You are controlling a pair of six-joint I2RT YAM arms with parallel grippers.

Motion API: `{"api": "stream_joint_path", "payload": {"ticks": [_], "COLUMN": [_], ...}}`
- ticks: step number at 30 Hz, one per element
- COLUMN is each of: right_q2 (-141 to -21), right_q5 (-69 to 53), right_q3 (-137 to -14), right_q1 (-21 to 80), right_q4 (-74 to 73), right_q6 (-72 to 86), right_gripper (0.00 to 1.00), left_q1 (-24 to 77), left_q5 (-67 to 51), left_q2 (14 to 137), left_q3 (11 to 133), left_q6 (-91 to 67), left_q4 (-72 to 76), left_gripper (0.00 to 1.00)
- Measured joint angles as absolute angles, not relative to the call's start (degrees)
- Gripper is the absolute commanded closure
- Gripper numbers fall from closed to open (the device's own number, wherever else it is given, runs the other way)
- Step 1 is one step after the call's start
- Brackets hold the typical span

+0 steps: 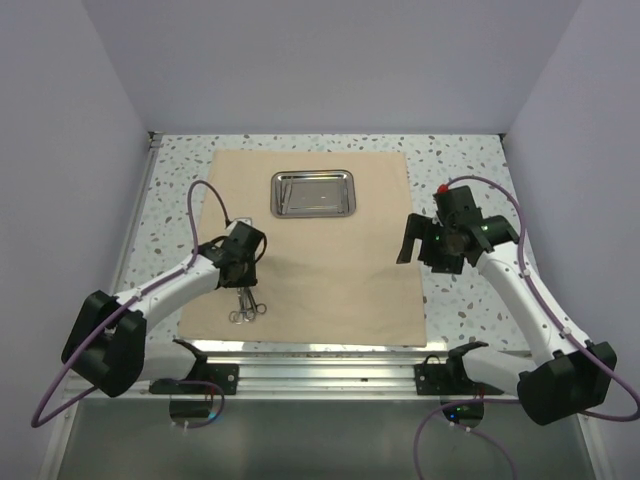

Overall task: Open and lay out the surgical kit
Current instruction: Place the medical item in the surgical kit, then pick up the medical item from the container.

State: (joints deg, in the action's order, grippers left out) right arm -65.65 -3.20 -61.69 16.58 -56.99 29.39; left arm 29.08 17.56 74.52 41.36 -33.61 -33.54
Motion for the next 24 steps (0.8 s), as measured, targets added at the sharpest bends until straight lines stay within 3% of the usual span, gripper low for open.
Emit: {"api": "stream_joint_path", "payload": {"ticks": [3,7,13,24], "right_q2": [-66.2,-66.3,-66.3,-68.4], "right_q5": [-3.2,-3.2,-2.5,0.0], "right_q3": [-62.0,-62.1,-62.1,-62.8], "right_q1": [16.6,16.6,16.6,16.6], "right_q4": [-56.8,-56.6,-56.5,-56.4], "right_q6": [29.4,29.3,29.3,29.3], "right_gripper": [0.09,0.09,0.09,0.09], "left_q1": [29.1,29.1,28.6,23.6], "left_q5": [17.7,18.5,19.8,16.4], "left_q2": [74.5,75.5,85.6,119.5], "left_q3": [41.4,44.7,62.5,102.9], "left_q6": [-34.2,-33.9,-30.0,-21.0], "left_q4": [-32.8,-33.5,-33.5,-32.4], "left_gripper": [0.46,0.38,0.41,0.54]}}
